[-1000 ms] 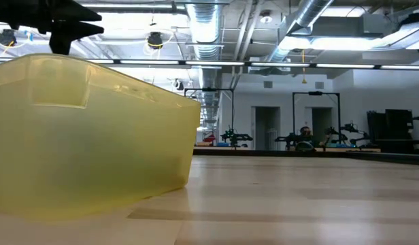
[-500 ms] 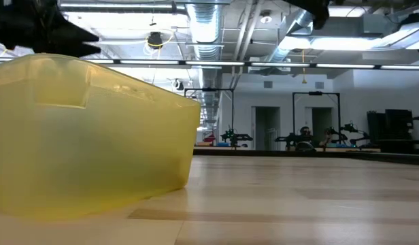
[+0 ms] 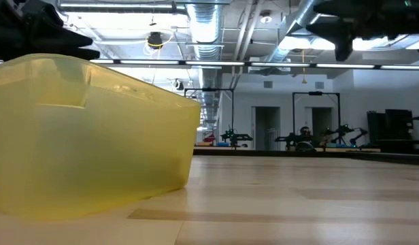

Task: Pick and place USB-C Cables
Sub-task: Return to Home Position

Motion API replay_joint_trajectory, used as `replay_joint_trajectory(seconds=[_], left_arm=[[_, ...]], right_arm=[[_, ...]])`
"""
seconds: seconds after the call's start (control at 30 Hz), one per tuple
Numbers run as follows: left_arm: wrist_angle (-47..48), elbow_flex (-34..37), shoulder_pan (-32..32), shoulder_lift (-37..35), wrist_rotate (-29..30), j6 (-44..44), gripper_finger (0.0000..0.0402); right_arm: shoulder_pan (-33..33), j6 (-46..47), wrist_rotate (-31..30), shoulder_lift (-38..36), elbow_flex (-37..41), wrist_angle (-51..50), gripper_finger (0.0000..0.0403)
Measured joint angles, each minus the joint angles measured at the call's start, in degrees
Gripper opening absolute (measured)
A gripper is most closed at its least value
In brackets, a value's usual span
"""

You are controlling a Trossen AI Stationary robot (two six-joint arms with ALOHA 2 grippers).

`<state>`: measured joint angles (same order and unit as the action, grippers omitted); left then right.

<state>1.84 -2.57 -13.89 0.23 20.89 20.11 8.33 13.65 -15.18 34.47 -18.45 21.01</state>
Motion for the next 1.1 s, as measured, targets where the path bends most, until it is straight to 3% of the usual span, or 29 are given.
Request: replay_joint_trajectory(seconds=[0.13,0.33,0.53,0.7,0.83,0.97,1.1], left_arm=[[0.2,0.0,0.0,0.0,-5.0,-1.6,0.0113],[0.5,0.0,0.0,0.0,-5.6,-1.4,0.0113],[1.1,0.0,0.0,0.0,-11.8,-1.7,0.0113],[1.2,0.0,0.0,0.0,-11.6,-2.1,0.0113],[1.2,0.0,0.0,0.0,-11.5,-1.7,0.0113],[1.2,0.0,0.0,0.0,-11.5,-1.6,0.0113],[1.2,0.0,0.0,0.0,-11.6,-1.0,0.0113]], right_arm=[[0.9,-0.1,0.0,-2.1,6.8,6.8,0.0217],[1.0,2.8,-0.5,-4.2,17.8,20.0,0.0215],[1.8,3.3,-1.3,-4.2,17.9,17.2,0.0215],[2.2,3.0,-1.5,-4.1,17.9,14.7,0.0212],[1.7,2.5,-2.6,-4.3,17.8,19.6,0.0210],[1.6,-4.3,-1.7,-10.5,16.1,19.2,0.0210],[1.6,-7.2,-7.1,-19.6,14.9,13.9,0.0210]])
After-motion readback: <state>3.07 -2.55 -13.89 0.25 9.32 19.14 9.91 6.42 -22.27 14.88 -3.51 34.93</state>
